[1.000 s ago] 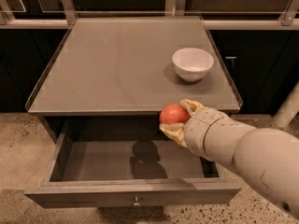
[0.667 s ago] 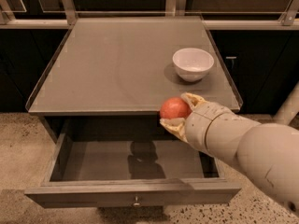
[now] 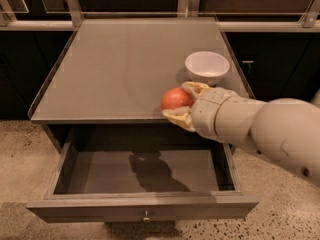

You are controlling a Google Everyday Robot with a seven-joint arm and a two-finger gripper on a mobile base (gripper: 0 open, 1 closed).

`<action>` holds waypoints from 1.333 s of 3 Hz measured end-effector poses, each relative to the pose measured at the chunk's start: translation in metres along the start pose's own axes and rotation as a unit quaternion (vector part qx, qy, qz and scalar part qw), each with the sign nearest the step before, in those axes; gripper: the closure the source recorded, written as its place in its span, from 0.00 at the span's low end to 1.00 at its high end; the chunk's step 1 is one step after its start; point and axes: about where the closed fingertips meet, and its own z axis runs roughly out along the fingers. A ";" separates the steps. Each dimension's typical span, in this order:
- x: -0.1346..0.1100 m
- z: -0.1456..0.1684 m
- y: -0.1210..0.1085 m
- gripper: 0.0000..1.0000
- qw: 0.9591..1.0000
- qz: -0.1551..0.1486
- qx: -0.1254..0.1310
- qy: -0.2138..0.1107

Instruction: Pick apple from top drawer and place on counter

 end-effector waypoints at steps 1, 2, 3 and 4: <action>-0.007 0.034 -0.022 1.00 0.999 -0.002 -0.028 -0.016; -0.005 0.084 -0.047 1.00 0.998 0.008 -0.064 -0.018; -0.039 0.110 -0.033 0.82 0.995 -0.008 -0.089 -0.040; -0.039 0.110 -0.032 0.57 0.995 -0.008 -0.090 -0.039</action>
Offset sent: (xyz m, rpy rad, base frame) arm 0.1797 0.1382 -0.0247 0.0672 0.1423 0.3875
